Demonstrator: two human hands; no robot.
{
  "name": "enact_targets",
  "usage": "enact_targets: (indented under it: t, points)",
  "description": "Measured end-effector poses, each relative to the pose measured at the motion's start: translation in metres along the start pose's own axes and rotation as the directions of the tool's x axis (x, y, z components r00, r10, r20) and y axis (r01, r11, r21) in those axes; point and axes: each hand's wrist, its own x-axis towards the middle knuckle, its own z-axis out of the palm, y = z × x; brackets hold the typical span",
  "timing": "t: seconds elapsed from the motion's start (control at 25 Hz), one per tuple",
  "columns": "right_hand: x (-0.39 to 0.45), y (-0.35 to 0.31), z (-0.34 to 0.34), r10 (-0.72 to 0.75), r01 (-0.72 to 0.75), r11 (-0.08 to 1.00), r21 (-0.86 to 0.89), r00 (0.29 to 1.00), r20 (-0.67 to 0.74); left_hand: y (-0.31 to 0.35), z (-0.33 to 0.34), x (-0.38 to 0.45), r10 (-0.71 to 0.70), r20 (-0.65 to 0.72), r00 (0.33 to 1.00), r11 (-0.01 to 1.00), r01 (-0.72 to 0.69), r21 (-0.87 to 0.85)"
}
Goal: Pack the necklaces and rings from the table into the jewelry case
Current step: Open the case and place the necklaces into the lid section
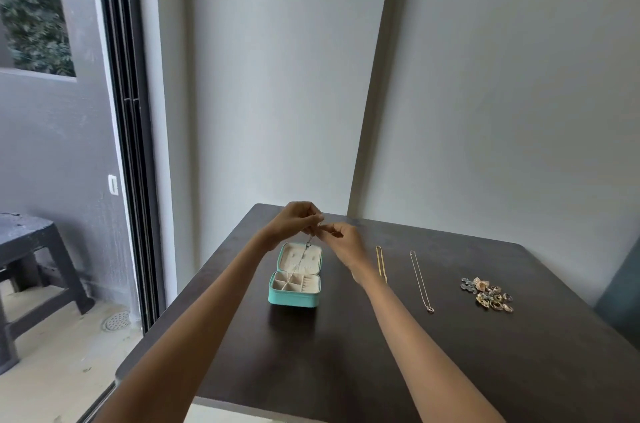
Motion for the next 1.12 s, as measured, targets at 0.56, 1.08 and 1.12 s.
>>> enact_targets:
  t: [0.56,1.08,1.12]
  points:
    - [-0.004,-0.042,-0.053,0.147,-0.080,0.708,0.702,0.989,-0.036,0.040,0.028,0.014,0.049,-0.011,0.999,0.967,-0.050,-0.252]
    - [-0.007,-0.021,-0.082,0.223,-0.101,0.680,0.726,0.972,-0.073,0.016,0.040,0.018,0.011,-0.185,0.983,0.967,-0.057,-0.250]
    - [-0.009,-0.014,-0.081,0.244,-0.120,0.688,0.716,0.967,-0.072,0.017,0.043,0.019,0.003,-0.188,0.982,0.950,-0.062,-0.308]
